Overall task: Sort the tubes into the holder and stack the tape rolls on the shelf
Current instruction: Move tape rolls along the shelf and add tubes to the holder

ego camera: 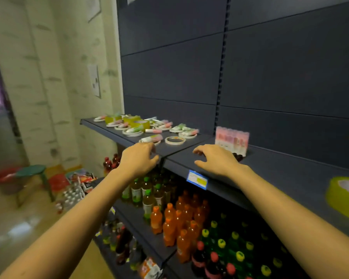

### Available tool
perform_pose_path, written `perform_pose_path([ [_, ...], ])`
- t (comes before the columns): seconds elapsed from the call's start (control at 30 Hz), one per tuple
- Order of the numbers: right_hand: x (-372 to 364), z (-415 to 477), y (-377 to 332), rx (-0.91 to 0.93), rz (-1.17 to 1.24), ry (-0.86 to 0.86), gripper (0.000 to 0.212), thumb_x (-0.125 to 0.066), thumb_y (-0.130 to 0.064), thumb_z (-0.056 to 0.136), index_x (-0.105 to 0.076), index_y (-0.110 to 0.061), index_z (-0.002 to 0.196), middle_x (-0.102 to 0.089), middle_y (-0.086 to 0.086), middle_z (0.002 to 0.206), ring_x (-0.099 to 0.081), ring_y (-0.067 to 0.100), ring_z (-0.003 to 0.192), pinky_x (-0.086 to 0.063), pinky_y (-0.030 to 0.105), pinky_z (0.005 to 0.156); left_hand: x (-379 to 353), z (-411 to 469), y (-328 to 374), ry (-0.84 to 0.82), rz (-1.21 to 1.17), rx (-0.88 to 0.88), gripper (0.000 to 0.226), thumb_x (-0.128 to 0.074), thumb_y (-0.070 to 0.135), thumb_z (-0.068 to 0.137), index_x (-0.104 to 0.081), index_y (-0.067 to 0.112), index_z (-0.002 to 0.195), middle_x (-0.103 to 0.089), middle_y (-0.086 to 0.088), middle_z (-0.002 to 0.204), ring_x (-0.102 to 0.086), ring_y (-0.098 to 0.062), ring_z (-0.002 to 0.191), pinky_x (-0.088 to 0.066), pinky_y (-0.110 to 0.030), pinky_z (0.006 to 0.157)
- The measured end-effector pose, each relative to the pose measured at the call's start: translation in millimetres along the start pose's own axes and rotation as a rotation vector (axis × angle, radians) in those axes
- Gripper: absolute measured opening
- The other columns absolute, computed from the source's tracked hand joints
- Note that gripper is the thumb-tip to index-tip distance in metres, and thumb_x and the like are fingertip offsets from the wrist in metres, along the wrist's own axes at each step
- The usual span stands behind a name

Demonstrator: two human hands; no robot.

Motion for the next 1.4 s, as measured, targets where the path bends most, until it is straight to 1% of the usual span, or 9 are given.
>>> perform_pose_path([
  [0.13, -16, 42, -35, -0.029, 0.004, -0.008, 0.039, -0.049, -0.036, 0.094, -0.048, -0.026, 0.132, -0.054, -0.002, 0.133, -0.052, 0.023, 0.119, -0.048, 0.041, 0.092, -3, 9, -56, -0.007, 0.024, -0.01, 0.026, -0.049, 0.037, 0.09, -0.057, 0.017, 0.105, -0.063, -0.002, 0.108, -0.057, -0.018, 0.093, -0.036, -0.026, 0.062],
  [0.53, -56, 150, -106, -0.24, 0.028, 0.023, 0.033, -0.049, -0.038, 0.093, -0.056, -0.023, 0.121, -0.06, 0.003, 0.124, -0.055, 0.024, 0.113, -0.044, 0.037, 0.086, -33, 48, -167, -0.077, -0.049, -0.124, 0.025, -0.048, 0.038, 0.091, -0.057, 0.018, 0.103, -0.064, 0.0, 0.106, -0.058, -0.018, 0.096, -0.039, -0.026, 0.065],
  [0.73, -72, 193, -106, -0.421, 0.094, 0.068, 0.038, -0.048, -0.043, 0.09, -0.06, -0.013, 0.111, -0.062, 0.007, 0.112, -0.057, 0.027, 0.104, -0.045, 0.037, 0.083, -52, 79, -186, -0.06, -0.116, -0.145, 0.028, -0.048, 0.038, 0.092, -0.058, 0.017, 0.107, -0.063, 0.001, 0.109, -0.058, -0.018, 0.101, -0.045, -0.031, 0.073],
  [0.87, -83, 226, -94, -0.539, 0.187, 0.042, 0.041, -0.05, -0.045, 0.089, -0.061, -0.007, 0.099, -0.061, 0.013, 0.108, -0.056, 0.032, 0.104, -0.039, 0.035, 0.079, -69, 104, -195, -0.044, -0.171, -0.164, 0.028, -0.047, 0.039, 0.092, -0.058, 0.019, 0.108, -0.064, 0.003, 0.11, -0.058, -0.016, 0.1, -0.046, -0.029, 0.074],
  [1.0, -94, 256, -79, -0.591, 0.207, -0.028, 0.043, -0.049, -0.05, 0.088, -0.054, -0.011, 0.071, -0.053, 0.007, 0.081, -0.052, 0.026, 0.088, -0.039, 0.031, 0.071, -85, 132, -198, 0.0, -0.217, -0.239, 0.027, -0.048, 0.04, 0.091, -0.059, 0.022, 0.107, -0.064, 0.004, 0.106, -0.058, -0.014, 0.096, -0.046, -0.029, 0.073],
  [1.17, -94, 283, -66, -0.596, 0.25, -0.168, 0.05, -0.06, -0.055, 0.082, -0.043, -0.014, 0.059, -0.043, 0.002, 0.061, -0.046, 0.017, 0.066, -0.029, 0.025, 0.051, -98, 169, -194, 0.011, -0.264, -0.31, 0.027, -0.048, 0.04, 0.091, -0.059, 0.021, 0.107, -0.062, 0.004, 0.106, -0.056, -0.013, 0.095, -0.047, -0.028, 0.073],
  [1.23, -93, 288, -60, -0.613, 0.416, -0.217, 0.047, -0.07, -0.053, 0.075, -0.048, -0.013, 0.062, -0.046, 0.001, 0.061, -0.043, 0.012, 0.059, -0.03, 0.023, 0.051, -104, 181, -195, 0.017, -0.261, -0.325, 0.026, -0.048, 0.04, 0.091, -0.059, 0.021, 0.104, -0.063, 0.004, 0.104, -0.056, -0.013, 0.094, -0.043, -0.026, 0.071],
  [1.3, -91, 292, -54, -0.608, 0.481, -0.258, 0.045, -0.072, -0.053, 0.073, -0.055, -0.012, 0.068, -0.053, 0.001, 0.066, -0.048, 0.011, 0.064, -0.036, 0.021, 0.056, -111, 193, -194, 0.022, -0.264, -0.335, 0.024, -0.049, 0.039, 0.091, -0.06, 0.02, 0.1, -0.064, 0.003, 0.099, -0.057, -0.014, 0.091, -0.041, -0.027, 0.069],
  [1.4, -86, 296, -49, -0.597, 0.544, -0.229, 0.035, -0.068, -0.044, 0.081, -0.061, -0.012, 0.068, -0.063, 0.004, 0.076, -0.054, 0.014, 0.071, -0.041, 0.024, 0.067, -123, 208, -187, -0.091, -0.277, -0.343, 0.026, -0.049, 0.039, 0.091, -0.062, 0.018, 0.098, -0.065, 0.0, 0.099, -0.059, -0.019, 0.093, -0.046, -0.032, 0.072],
])
Point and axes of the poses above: each hand's wrist, its own z-axis towards the middle knuckle, its own x-axis out of the back of the hand, y = z × x, the point moved 1 cm from there along z, towards the middle knuckle
